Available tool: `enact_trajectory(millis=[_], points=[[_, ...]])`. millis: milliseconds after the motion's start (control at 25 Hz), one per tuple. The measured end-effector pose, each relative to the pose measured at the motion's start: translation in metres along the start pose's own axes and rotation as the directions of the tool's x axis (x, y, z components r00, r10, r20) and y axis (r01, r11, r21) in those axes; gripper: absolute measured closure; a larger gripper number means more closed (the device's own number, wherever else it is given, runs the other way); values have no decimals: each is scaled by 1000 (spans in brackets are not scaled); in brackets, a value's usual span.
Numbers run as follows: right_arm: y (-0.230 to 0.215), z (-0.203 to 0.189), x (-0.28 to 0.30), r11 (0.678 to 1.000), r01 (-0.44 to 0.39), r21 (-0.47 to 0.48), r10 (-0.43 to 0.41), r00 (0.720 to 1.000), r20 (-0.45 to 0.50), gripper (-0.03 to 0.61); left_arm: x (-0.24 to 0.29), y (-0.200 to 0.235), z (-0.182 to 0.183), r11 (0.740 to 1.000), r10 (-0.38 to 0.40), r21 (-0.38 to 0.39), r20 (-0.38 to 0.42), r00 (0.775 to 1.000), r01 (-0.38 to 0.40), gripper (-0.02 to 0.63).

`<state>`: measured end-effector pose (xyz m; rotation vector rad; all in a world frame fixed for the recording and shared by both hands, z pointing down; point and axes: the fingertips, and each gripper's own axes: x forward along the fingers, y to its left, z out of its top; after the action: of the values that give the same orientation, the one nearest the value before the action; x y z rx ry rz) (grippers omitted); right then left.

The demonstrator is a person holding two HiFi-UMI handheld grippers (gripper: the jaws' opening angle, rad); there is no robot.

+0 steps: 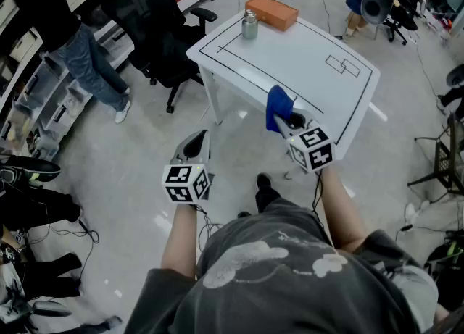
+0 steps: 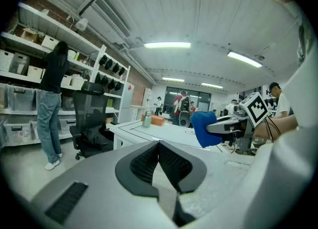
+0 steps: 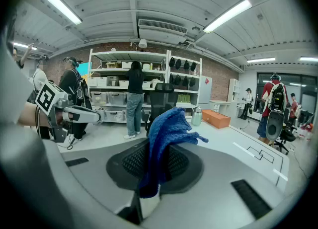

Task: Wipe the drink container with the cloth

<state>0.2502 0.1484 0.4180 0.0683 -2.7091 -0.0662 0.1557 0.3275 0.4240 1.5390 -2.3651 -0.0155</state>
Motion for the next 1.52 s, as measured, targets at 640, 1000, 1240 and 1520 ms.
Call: enact_trajectory(millis=[640, 1000, 1240, 1520], points=[[11, -24, -14, 999, 17, 34, -17, 1000, -25, 538, -16, -12, -17, 999, -13, -30, -12, 1000, 12, 611], [-20, -24, 20, 993, 35, 115, -33, 999, -12, 537, 11, 7, -25, 998, -4, -61, -35, 999, 1, 611], [-67, -16, 77, 991, 38, 131, -35, 999, -22, 537, 70, 32, -15, 998, -7, -68, -61, 998, 3, 611], [-147, 0, 134, 982, 65, 177, -65, 998, -7, 537, 183, 43, 17, 997, -79, -31, -90, 993, 77, 611]])
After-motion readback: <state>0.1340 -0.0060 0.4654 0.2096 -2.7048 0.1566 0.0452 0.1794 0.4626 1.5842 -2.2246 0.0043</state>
